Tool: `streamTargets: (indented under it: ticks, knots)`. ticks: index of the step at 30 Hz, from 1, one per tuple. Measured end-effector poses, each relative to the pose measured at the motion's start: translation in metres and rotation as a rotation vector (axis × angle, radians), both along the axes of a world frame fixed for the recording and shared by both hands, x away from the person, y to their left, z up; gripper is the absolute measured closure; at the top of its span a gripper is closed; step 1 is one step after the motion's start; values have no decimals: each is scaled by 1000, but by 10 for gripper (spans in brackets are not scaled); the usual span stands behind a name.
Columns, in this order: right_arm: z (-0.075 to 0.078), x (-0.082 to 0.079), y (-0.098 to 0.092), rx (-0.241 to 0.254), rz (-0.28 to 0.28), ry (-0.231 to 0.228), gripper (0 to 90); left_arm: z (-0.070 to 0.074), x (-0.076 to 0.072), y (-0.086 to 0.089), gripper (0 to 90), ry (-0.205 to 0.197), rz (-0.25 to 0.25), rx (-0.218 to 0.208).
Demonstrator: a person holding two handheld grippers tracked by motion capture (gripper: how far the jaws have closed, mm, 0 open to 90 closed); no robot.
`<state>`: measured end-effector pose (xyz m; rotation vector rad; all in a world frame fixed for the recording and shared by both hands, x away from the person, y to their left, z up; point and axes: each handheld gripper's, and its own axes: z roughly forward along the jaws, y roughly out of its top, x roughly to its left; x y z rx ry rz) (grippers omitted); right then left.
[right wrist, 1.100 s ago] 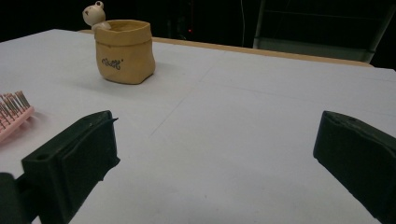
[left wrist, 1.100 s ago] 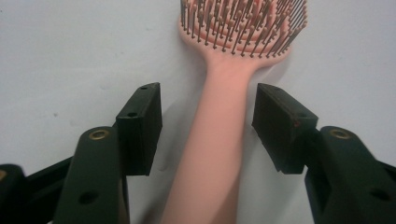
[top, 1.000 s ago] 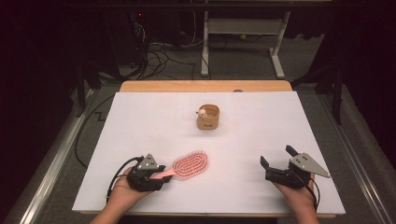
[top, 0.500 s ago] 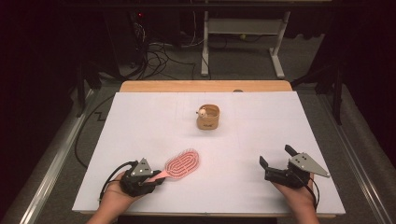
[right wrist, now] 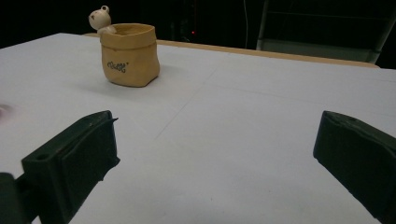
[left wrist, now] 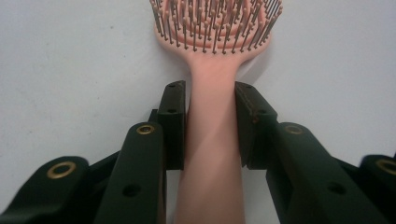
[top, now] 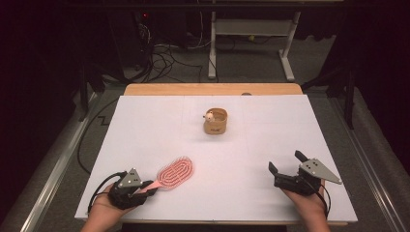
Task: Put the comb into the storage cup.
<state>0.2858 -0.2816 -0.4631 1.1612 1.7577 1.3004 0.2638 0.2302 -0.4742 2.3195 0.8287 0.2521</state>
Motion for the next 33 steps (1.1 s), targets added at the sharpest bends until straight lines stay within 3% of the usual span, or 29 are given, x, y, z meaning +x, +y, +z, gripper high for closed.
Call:
streamTargets:
  ticks: [18, 26, 27, 32, 33]
  knots:
    - [-1, 1, 0, 18, 2, 12, 3, -3, 0, 5, 639, 37, 35, -68]
    - [1, -2, 3, 4, 9, -4, 3, -3, 1, 4, 550, 62, 27, -89]
    - [0, -4, 6, -34, 4, -4, 3, -3, 1, 3, 533, 70, 25, -92]
    - [3, -5, 6, -18, 21, 11, 3, -3, -1, -1, 452, 64, 16, -81]
    - [2, -6, 5, -14, 24, 8, 3, -2, -1, -3, 382, 77, 20, -83]
